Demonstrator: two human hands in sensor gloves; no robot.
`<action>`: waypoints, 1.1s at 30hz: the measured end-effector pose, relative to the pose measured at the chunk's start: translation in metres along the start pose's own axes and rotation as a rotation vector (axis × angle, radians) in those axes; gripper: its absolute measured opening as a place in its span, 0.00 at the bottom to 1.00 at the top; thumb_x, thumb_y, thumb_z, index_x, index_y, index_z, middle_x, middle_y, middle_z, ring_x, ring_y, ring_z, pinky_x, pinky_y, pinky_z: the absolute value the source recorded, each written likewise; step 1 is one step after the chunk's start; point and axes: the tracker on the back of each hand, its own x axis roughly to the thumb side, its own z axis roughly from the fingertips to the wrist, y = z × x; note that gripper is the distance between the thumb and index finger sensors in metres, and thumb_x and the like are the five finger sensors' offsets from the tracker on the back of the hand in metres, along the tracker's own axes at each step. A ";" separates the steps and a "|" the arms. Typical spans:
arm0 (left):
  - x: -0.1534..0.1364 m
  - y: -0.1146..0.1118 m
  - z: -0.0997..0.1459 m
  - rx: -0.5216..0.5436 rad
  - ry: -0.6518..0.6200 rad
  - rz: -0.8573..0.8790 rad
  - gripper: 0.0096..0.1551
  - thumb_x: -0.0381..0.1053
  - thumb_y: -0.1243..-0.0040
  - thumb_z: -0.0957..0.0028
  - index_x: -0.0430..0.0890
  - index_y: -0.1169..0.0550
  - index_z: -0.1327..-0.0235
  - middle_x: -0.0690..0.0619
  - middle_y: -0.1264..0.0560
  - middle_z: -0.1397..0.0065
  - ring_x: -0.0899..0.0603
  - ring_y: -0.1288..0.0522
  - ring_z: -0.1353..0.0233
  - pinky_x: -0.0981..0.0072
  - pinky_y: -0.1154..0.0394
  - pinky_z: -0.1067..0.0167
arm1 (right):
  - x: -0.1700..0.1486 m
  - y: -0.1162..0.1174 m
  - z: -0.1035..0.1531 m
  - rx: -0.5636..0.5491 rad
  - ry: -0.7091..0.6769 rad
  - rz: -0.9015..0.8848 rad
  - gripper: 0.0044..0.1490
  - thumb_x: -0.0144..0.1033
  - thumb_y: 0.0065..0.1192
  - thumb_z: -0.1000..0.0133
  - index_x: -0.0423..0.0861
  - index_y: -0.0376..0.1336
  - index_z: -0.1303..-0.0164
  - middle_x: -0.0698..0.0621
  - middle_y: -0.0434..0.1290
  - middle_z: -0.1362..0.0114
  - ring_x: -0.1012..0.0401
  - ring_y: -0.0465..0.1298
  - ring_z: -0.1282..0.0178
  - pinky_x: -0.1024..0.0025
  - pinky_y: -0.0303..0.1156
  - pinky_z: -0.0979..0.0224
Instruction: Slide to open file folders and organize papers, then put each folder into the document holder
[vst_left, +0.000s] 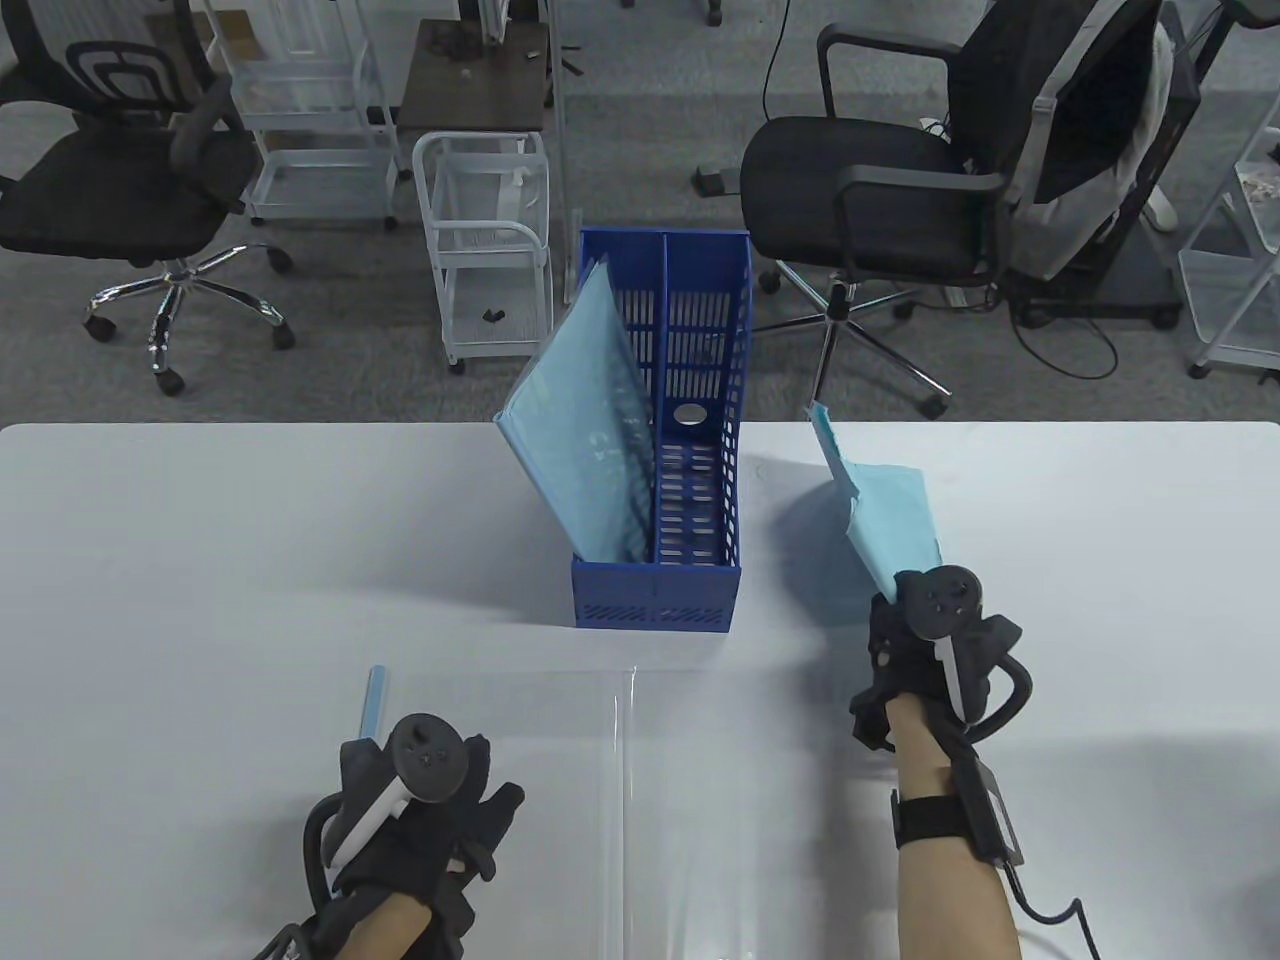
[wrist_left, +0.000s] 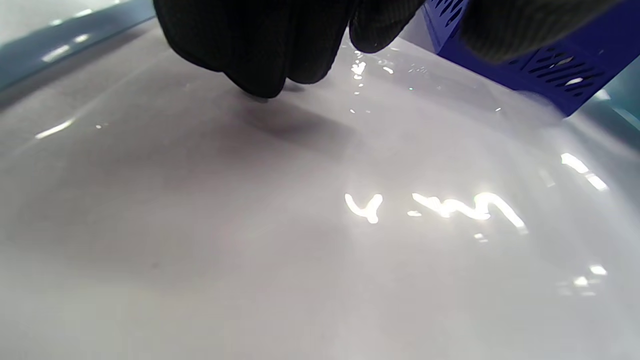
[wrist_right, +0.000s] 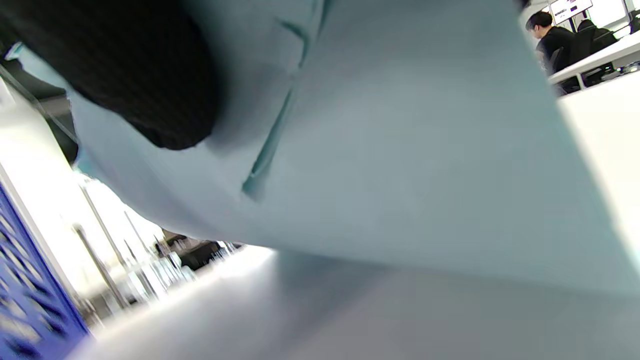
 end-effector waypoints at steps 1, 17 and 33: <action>-0.001 0.004 0.002 0.008 -0.017 0.040 0.44 0.72 0.43 0.50 0.56 0.33 0.19 0.48 0.27 0.21 0.37 0.24 0.26 0.43 0.27 0.31 | 0.001 -0.016 0.008 -0.046 -0.024 -0.073 0.28 0.51 0.74 0.56 0.55 0.73 0.46 0.57 0.86 0.47 0.60 0.89 0.52 0.60 0.86 0.45; 0.021 -0.007 0.005 -0.227 -0.807 0.829 0.55 0.70 0.35 0.51 0.60 0.50 0.16 0.55 0.50 0.10 0.38 0.48 0.10 0.32 0.46 0.21 | 0.037 -0.095 0.133 0.436 -0.550 -1.082 0.28 0.50 0.73 0.54 0.57 0.72 0.43 0.58 0.85 0.43 0.61 0.88 0.49 0.60 0.85 0.41; -0.004 -0.001 -0.002 0.081 -0.715 1.116 0.25 0.51 0.34 0.48 0.54 0.18 0.36 0.51 0.13 0.42 0.43 0.10 0.47 0.47 0.17 0.44 | 0.044 0.017 0.161 1.136 -0.464 -1.226 0.55 0.67 0.69 0.56 0.54 0.53 0.22 0.50 0.65 0.18 0.43 0.73 0.25 0.37 0.69 0.27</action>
